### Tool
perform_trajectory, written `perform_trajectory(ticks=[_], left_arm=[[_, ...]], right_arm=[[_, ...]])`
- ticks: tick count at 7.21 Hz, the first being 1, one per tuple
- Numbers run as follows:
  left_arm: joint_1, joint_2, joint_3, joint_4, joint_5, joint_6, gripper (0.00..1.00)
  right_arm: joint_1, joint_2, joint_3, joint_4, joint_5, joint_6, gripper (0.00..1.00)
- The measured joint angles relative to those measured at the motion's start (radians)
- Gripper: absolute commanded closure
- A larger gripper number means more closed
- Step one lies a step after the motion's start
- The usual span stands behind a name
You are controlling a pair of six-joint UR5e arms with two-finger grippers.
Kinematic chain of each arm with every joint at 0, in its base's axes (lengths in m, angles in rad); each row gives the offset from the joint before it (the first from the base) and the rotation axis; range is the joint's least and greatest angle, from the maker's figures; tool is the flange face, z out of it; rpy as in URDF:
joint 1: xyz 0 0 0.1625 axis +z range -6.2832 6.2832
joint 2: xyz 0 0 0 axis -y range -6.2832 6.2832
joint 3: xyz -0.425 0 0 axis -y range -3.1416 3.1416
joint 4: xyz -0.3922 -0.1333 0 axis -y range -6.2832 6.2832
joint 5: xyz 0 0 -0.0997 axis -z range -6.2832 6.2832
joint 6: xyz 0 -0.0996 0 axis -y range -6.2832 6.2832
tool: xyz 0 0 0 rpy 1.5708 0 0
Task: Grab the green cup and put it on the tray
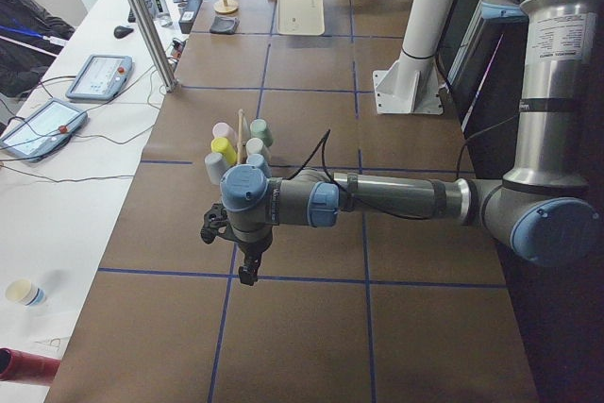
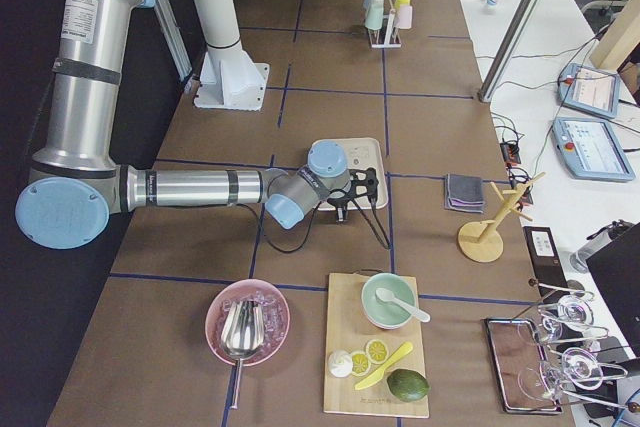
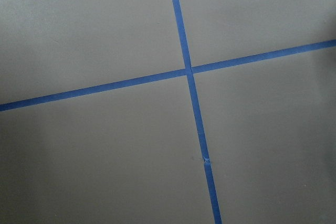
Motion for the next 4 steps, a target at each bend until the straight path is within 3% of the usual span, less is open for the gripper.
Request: perform_trajectory(ticks=[2,4], left_arm=[[0.0,-0.001,0.0,0.0,0.0,-0.001,0.0],[0.0,0.0,0.002,0.0,0.0,0.0,0.0]], right_arm=[[0.007,0.066,0.015,0.001,0.034,0.094,1.0],[-0.097,0.178,0.028,0.002,0.01,0.296,1.0]])
